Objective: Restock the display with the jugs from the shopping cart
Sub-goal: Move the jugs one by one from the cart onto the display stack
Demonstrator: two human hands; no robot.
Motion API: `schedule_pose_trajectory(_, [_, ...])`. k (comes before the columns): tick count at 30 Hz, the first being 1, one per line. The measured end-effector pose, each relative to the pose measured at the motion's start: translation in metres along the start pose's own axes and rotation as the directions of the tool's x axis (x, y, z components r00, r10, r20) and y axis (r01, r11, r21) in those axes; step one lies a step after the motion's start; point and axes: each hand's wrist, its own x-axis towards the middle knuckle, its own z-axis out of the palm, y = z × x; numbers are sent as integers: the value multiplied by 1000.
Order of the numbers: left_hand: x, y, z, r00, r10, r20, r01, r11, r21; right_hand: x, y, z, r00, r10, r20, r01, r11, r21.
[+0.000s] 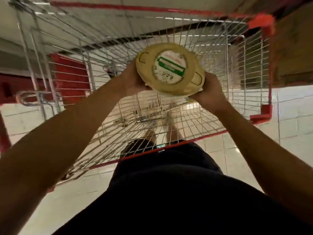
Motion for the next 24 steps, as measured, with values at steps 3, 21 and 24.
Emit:
schedule_pose_trajectory(3, [-29,-1,32,999,48,-17,-49,996,-71,-27,-23,-24,999,-3,-52,4,1000,18])
schedule_pose_trajectory(21, [-89,-71,368,900,222,376,-351,880,320,-258,-85,-260,774,-129,-620,316,927,202])
schedule_pose_trajectory(24, [-83,-93,434,881,217,421,-366,875,316,-298,-76,-322,758,-130,-639,288,946,148])
